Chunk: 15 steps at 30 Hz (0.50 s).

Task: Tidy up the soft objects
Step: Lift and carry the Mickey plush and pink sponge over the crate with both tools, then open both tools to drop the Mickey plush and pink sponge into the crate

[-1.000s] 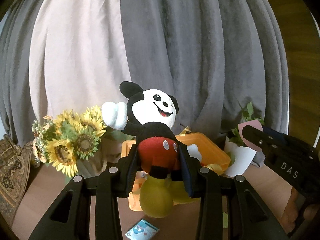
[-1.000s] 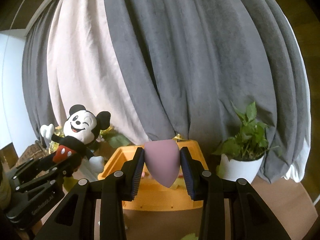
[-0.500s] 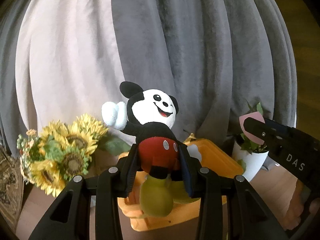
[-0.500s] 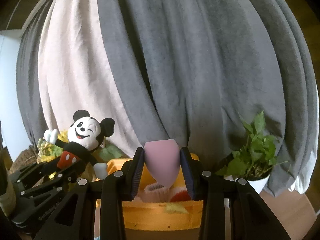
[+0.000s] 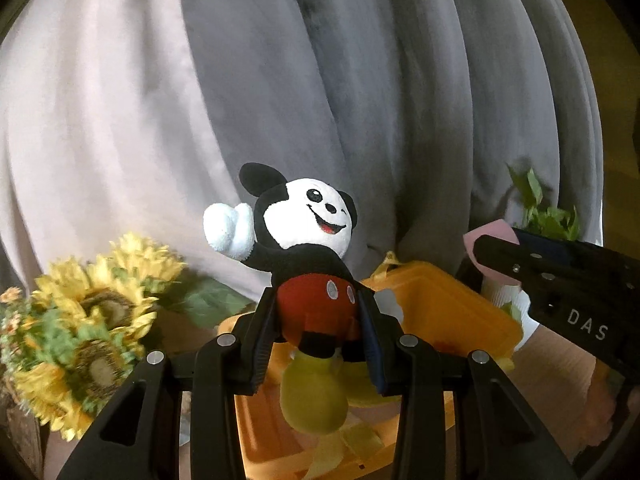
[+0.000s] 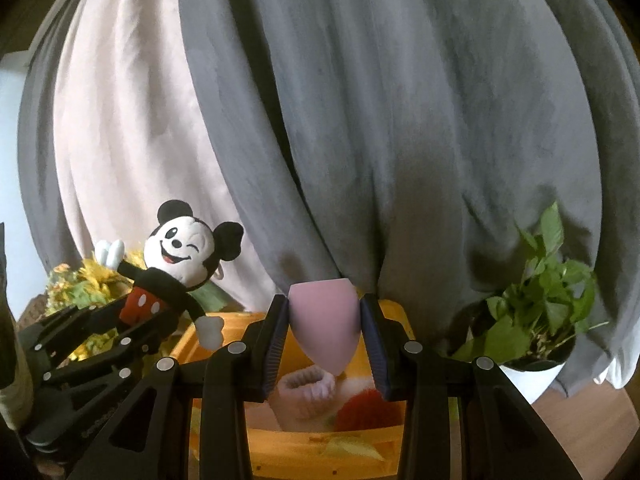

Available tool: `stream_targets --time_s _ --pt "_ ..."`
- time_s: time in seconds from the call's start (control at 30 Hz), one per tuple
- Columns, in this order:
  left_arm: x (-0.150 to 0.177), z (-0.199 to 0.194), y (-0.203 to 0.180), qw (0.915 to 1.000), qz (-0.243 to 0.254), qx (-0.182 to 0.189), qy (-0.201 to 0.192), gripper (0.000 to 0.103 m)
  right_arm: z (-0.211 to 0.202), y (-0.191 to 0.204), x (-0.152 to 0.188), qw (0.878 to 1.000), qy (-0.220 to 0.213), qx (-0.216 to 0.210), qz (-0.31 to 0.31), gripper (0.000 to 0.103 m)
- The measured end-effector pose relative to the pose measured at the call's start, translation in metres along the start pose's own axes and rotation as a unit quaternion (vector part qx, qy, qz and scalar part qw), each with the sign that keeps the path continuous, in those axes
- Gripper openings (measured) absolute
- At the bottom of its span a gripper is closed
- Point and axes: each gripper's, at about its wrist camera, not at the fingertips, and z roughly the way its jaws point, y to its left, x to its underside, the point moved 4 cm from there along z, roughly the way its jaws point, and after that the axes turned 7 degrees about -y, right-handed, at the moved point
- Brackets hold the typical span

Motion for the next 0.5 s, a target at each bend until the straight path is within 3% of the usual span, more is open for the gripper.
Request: stream_targets --time_s 0.5 --pt "0.030 0.065 -0.015 0.9936 0.044 0.078 0.069 0.039 0.056 -0.015 0.038 0.997 0.076 0.011 0.009 0.038"
